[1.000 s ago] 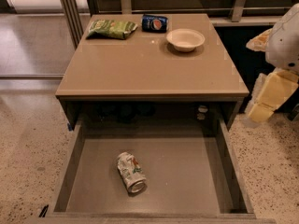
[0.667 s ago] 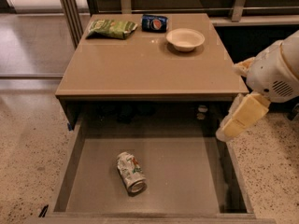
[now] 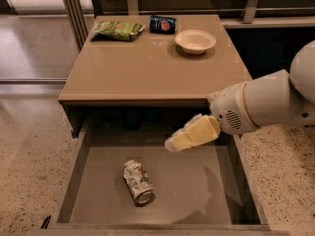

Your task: Pick 7up can from top drawer and place on counter

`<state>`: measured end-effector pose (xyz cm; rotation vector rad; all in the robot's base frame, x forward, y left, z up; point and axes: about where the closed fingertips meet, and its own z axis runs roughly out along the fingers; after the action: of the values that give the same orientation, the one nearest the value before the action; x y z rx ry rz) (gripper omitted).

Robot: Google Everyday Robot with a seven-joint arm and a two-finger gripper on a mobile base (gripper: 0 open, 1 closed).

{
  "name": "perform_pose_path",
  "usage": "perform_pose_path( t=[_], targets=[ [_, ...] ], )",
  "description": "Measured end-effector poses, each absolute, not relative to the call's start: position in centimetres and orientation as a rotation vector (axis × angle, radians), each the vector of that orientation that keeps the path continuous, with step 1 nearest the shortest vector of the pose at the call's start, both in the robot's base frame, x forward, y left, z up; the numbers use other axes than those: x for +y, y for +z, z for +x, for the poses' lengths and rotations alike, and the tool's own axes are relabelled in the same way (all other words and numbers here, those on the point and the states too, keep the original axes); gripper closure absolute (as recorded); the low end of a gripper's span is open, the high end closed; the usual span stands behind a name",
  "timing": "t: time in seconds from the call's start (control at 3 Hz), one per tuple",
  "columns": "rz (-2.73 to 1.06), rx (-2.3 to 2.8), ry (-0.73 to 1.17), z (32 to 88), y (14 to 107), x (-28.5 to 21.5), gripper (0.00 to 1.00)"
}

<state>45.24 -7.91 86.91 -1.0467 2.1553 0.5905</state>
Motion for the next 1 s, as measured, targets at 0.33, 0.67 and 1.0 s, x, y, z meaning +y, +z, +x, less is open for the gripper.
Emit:
perform_pose_path(
  t=[0.33, 0.67, 1.0],
  targets=[
    [-0.977, 2.125, 0.545, 47.0, 87.6, -7.9, 0.00],
    [-0.927, 2.103, 0.497, 45.7, 87.0, -7.5, 0.00],
    [-0.858, 2.157, 0.527, 44.3, 80.7, -5.2, 0.00]
  ],
)
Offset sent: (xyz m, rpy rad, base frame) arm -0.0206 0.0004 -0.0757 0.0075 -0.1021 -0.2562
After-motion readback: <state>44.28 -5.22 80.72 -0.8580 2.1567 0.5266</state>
